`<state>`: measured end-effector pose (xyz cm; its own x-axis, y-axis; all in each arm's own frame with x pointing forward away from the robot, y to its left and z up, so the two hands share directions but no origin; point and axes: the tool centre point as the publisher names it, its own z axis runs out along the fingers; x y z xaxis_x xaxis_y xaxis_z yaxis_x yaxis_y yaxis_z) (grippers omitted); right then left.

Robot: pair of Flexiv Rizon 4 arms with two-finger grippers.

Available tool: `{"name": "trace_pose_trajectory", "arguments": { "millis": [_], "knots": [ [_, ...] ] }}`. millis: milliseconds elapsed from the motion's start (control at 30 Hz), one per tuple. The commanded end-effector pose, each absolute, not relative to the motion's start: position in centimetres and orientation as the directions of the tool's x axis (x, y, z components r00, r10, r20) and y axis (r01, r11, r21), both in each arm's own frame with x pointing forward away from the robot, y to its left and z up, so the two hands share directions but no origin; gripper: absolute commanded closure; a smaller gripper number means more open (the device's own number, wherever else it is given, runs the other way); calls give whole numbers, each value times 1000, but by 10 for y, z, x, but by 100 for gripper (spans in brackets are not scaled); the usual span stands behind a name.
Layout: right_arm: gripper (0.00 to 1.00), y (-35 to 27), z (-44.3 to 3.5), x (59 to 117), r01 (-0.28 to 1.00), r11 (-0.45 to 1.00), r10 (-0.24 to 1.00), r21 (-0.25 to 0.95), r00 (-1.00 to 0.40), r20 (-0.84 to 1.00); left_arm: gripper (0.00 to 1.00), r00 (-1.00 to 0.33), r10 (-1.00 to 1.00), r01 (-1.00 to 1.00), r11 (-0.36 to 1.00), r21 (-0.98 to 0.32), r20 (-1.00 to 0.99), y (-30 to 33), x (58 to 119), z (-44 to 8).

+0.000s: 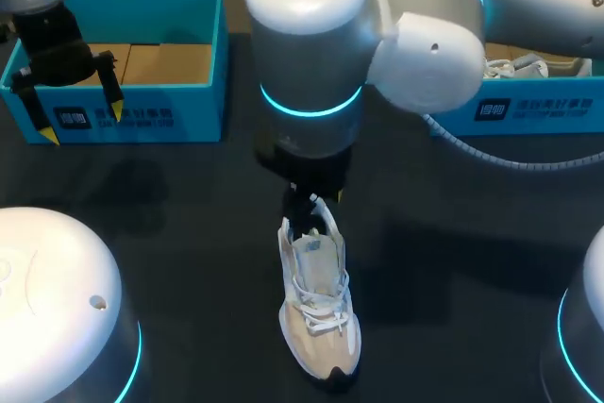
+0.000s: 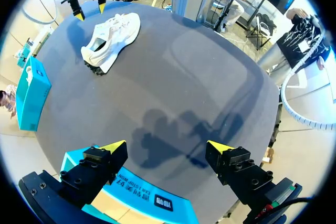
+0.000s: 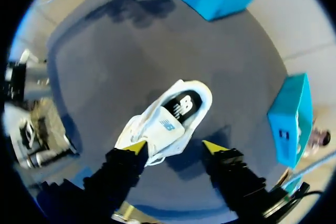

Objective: Take the shoe out of the shoebox, open the shoe tongue, remove and reinsert the insole, then place the shoe into the shoebox

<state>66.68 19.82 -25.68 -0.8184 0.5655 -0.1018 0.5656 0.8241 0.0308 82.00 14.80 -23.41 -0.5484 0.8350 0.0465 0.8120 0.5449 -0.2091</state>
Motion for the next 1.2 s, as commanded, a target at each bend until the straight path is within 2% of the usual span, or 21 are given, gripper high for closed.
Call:
{"name": "trace_pose_trajectory", "arguments": {
  "millis": [33, 200, 567, 667, 800, 1200],
  "knots": [
    [0, 193, -254, 672, 209, 975, 216, 81, -972, -88, 0, -548, 835, 813, 545, -206, 46, 148, 819, -234],
    [0, 202, -259, 677, -60, 996, -57, 68, -997, -55, 0, -548, 835, 813, 545, -206, 46, 148, 819, -234],
    [0, 206, -265, 681, -61, 996, -58, 68, -998, -33, 0, -548, 835, 813, 545, -206, 46, 148, 819, -234],
    [0, 216, -265, 687, -111, 994, -111, -11, -992, -59, 0, -548, 835, 813, 545, -206, 46, 148, 819, -234],
    [0, 220, -268, 699, -127, 992, -129, -22, -986, -106, 0, -548, 835, 813, 545, -206, 46, 148, 819, -234],
    [0, 225, -291, 737, -184, 983, -183, -6, -974, -135, 0, -548, 835, 813, 545, -206, 46, 148, 819, -234]
  ]
}}
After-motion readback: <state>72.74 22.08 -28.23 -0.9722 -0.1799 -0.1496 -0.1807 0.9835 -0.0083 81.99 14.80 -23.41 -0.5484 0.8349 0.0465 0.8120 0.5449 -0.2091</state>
